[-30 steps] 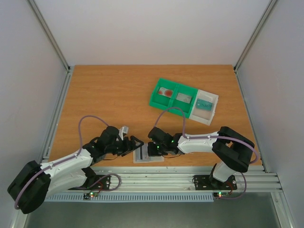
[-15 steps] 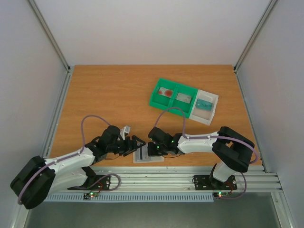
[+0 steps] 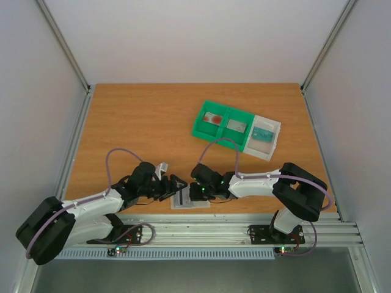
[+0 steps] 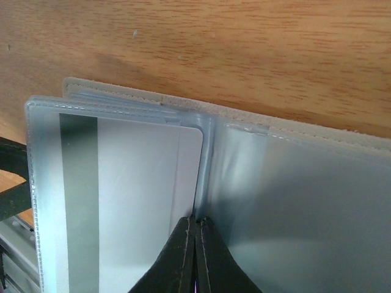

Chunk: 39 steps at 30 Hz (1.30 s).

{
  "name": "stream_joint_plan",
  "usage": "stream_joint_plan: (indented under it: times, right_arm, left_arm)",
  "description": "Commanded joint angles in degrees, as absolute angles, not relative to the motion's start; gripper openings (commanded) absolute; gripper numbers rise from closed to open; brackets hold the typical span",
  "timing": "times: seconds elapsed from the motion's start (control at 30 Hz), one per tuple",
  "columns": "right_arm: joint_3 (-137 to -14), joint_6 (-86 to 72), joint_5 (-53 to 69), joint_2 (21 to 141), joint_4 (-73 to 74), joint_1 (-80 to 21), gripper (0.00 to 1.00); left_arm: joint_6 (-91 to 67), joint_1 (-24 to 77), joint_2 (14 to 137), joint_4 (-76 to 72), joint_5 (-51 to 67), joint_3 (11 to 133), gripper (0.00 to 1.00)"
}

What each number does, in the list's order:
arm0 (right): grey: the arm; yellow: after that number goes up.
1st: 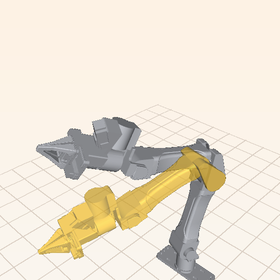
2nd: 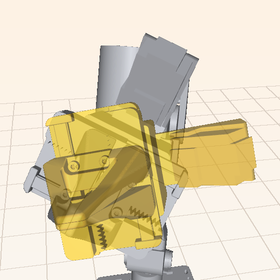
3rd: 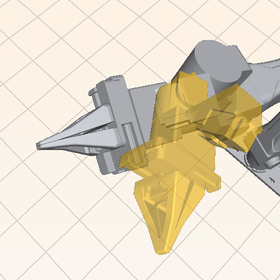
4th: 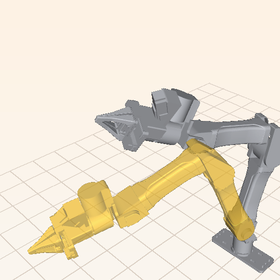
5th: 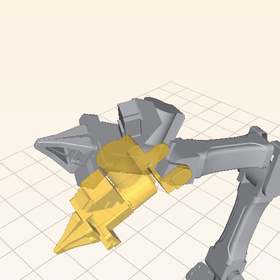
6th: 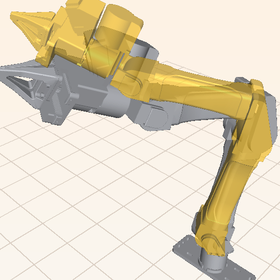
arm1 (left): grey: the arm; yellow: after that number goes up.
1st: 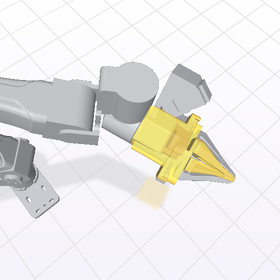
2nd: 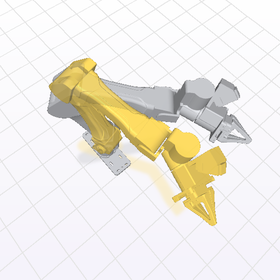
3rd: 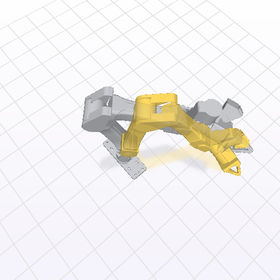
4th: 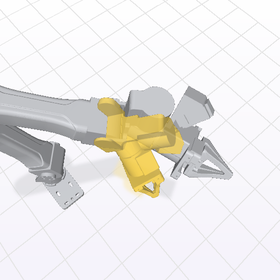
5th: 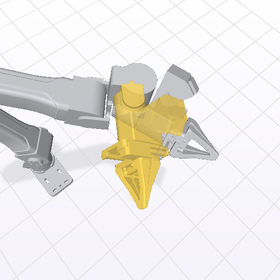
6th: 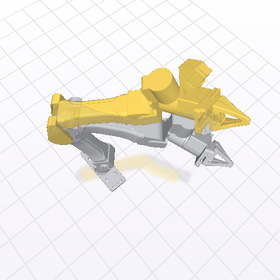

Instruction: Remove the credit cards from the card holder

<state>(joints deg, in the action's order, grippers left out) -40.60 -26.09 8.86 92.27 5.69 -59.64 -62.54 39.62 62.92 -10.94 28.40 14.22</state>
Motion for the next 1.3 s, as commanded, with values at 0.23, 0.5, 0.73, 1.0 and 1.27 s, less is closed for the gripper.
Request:
stream_joint_plan:
  times: [0.23, 0.5, 0.73, 1.0, 1.27]
  right_arm:
    - [-38.6, -26.8, 7.9, 93.3, 7.1, -60.1, 0.03]
    - [-38.5, -27.0, 8.1, 93.4, 6.7, -60.1, 0.03]
    - [-38.3, -27.1, 8.1, 93.3, 6.6, -60.1, 0.03]
    - [-37.8, -27.3, 8.6, 93.2, 5.1, -60.1, 0.03]
    - [-37.5, -27.5, 8.7, 93.2, 4.4, -60.1, 0.03]
  left_arm:
    - [-61.9, 39.8, 54.6, -6.1, 26.9, 15.6, 0.80]
    - [-62.6, 39.8, 55.5, -9.0, 28.5, 15.1, 0.81]
    - [-62.1, 39.9, 59.4, -11.7, 28.7, 14.5, 0.82]
    - [-61.3, 39.9, 63.3, -13.3, 28.6, 14.3, 0.82]
    - [-60.6, 39.9, 63.3, -12.3, 28.0, 14.2, 0.81]
